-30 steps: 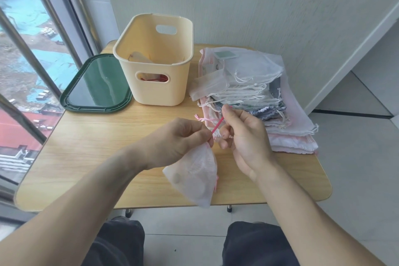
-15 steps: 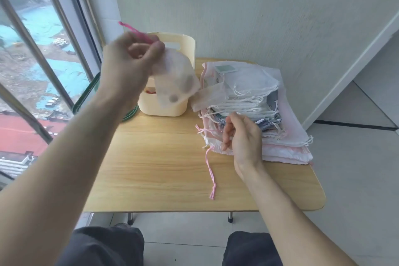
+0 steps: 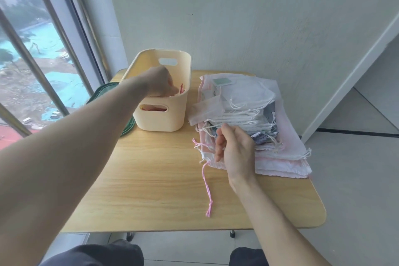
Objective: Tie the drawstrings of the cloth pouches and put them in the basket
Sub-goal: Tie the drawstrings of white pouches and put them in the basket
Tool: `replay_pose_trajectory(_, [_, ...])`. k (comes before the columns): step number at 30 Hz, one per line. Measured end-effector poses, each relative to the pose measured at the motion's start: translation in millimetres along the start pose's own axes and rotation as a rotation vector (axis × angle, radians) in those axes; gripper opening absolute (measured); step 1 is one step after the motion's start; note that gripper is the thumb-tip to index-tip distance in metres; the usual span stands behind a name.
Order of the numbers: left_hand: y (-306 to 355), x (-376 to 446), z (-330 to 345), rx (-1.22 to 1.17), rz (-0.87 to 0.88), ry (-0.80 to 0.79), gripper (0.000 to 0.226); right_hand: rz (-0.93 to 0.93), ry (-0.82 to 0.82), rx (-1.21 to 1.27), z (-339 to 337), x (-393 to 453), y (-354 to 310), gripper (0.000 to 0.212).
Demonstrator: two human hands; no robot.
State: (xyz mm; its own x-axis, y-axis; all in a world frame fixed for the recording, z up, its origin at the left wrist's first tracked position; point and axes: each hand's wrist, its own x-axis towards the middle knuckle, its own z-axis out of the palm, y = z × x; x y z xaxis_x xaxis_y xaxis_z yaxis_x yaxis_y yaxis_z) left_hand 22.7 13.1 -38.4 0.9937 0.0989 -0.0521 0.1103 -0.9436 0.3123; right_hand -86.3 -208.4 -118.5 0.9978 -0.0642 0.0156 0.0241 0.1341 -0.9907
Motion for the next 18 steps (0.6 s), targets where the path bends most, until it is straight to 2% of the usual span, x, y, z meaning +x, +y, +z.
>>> replay_pose_trajectory(2, [3, -2, -6, -0.08, -0.031, 0.082, 0.022, 0.004, -0.003, -0.004, -1, 0, -1, 0.028])
replay_pose_trajectory(4, [13, -9, -10, -0.142, 0.0, 0.376, 0.025, 0.014, 0.003, 0.003, -3, 0, -3, 0.027])
replay_pose_trajectory(6, [35, -29, -5, -0.243, 0.177, 0.693, 0.025, 0.016, 0.018, 0.008, -4, 1, -4, 0.026])
replay_pose_trajectory(7, [47, -41, 0, -0.301, 0.315, 0.767, 0.023, 0.015, 0.029, 0.011, -4, 2, -5, 0.026])
replay_pose_trajectory(9, [68, -58, 21, -0.33, 0.557, 0.704, 0.021, 0.018, 0.053, 0.026, -4, 3, -5, 0.026])
replay_pose_trajectory(11, [81, -63, 49, -0.261, 0.584, 0.526, 0.029, 0.023, 0.075, 0.039, -4, 3, -6, 0.026])
replay_pose_trajectory(15, [84, -50, 89, -0.107, 0.235, 0.147, 0.045, 0.018, 0.111, 0.049, -10, 5, -9, 0.026])
replay_pose_trajectory(18, [77, -42, 102, -0.136, 0.105, 0.134, 0.03, 0.016, 0.125, 0.045, -13, 7, -10, 0.025])
